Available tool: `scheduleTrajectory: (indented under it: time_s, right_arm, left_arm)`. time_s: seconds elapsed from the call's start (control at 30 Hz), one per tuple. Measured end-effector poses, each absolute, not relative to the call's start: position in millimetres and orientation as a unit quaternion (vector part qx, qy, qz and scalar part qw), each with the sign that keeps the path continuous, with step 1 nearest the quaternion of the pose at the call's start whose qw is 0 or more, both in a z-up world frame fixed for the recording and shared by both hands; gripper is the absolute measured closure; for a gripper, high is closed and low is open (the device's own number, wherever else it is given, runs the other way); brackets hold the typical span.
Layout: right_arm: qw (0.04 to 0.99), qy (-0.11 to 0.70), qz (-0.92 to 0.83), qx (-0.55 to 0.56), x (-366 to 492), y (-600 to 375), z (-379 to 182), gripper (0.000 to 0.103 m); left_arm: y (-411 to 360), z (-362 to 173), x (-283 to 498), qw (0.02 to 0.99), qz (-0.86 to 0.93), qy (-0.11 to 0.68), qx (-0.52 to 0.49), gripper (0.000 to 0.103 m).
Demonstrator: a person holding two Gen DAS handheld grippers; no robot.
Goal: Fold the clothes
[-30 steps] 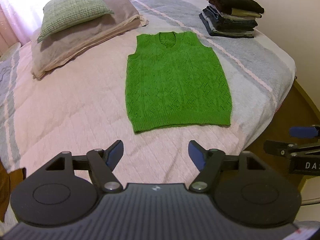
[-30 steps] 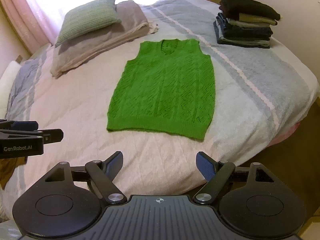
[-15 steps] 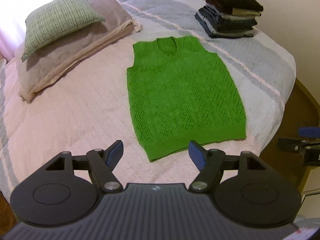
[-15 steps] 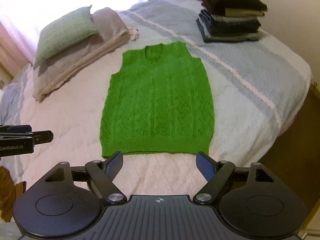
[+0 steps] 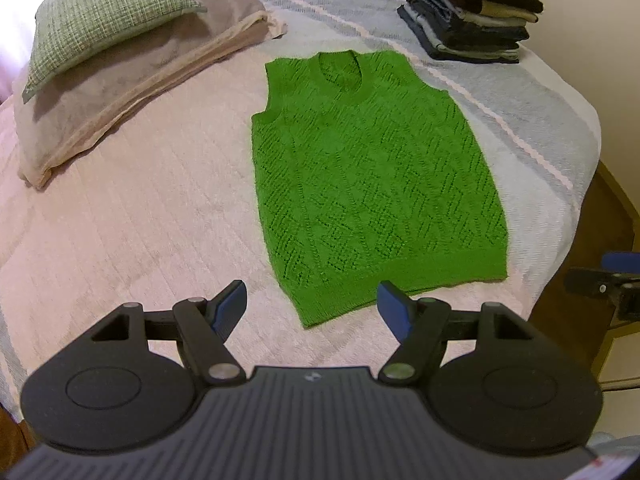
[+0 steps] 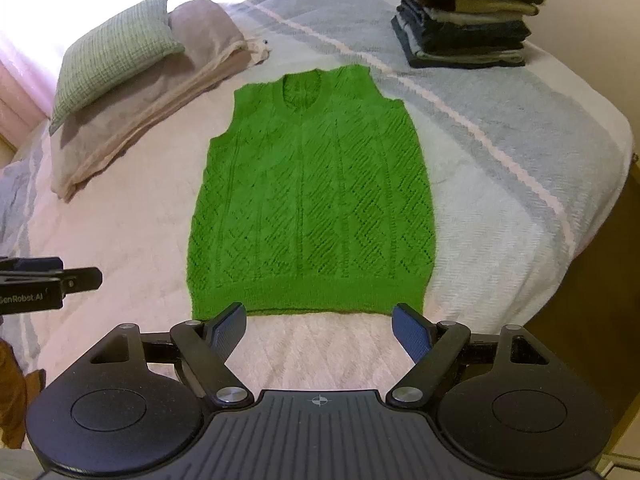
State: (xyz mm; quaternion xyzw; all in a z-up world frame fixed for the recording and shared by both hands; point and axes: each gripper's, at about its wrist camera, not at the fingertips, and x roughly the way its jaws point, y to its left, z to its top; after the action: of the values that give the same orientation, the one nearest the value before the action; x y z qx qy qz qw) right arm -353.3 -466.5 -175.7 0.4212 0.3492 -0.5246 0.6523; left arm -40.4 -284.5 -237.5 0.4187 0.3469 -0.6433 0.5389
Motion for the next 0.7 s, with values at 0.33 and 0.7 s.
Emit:
scheduleTrajectory:
  time_s: [0.33, 0.7]
  right_arm:
    - [0.650, 0.388, -0.506, 0.414, -379.2, -526.8, -209.7, 0.026]
    - [0.662, 0.433, -0.473, 0.389, -415.3, -625.7, -248.4, 0.026]
  left_arm:
    - [-336.7, -267.4, -51.5, 0.542, -0.639, 0.348, 0.420, 0.034]
    - [-406.7, -306.5, -53.9, 0.562, -0.629, 0.360, 0.398, 0.034]
